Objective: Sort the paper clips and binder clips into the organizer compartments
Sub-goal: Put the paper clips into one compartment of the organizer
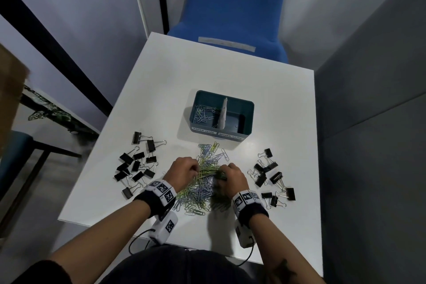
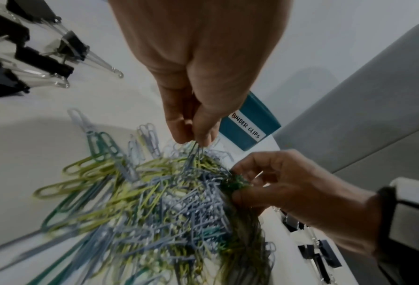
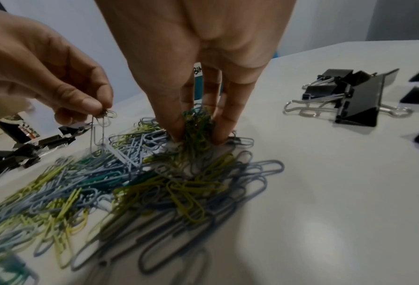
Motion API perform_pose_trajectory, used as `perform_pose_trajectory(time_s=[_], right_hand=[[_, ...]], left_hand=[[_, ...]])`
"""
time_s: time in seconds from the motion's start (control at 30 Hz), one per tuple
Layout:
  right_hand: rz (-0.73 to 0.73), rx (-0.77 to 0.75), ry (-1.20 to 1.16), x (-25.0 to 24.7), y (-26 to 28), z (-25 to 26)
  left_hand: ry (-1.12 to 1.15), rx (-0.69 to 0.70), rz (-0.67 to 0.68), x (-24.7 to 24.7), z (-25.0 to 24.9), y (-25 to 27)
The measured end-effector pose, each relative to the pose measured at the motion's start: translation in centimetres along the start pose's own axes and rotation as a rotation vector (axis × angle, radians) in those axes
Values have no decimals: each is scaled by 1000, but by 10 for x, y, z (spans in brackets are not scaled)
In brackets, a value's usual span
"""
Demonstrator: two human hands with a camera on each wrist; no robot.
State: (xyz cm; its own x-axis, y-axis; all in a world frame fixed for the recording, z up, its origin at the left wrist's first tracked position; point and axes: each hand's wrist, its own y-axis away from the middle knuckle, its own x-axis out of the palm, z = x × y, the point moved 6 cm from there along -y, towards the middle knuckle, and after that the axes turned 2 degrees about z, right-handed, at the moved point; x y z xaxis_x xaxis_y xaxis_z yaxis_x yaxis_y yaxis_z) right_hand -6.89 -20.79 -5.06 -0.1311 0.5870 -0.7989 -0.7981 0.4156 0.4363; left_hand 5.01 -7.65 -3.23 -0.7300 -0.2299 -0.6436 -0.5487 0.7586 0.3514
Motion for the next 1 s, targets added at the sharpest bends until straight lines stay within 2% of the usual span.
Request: perform_pose_trajectory(time_s=[0.23, 0.4, 0.5, 0.63, 0.77, 0.87, 1.0], right_hand=[[-15, -14, -10, -9, 7, -5], [-45, -32, -66, -23, 15, 0], [-22, -41, -129, -33, 15, 6], [-61, -119, -161, -65, 11, 25], [-158, -157, -220, -111, -2, 47], [-169, -160, -263, -145, -22, 68], [-258, -174, -260, -179, -56, 92]], left_hand=[[49, 140, -100, -62, -53, -8], [38, 181, -285, -120, -90, -47], [22, 173, -345, -137, -100, -75], [-50, 102, -303, -131, -88, -87], [-88, 37, -308, -109, -54, -58], [-92, -43, -219, -79, -19, -28], [-135, -148, -92, -47, 16, 6]])
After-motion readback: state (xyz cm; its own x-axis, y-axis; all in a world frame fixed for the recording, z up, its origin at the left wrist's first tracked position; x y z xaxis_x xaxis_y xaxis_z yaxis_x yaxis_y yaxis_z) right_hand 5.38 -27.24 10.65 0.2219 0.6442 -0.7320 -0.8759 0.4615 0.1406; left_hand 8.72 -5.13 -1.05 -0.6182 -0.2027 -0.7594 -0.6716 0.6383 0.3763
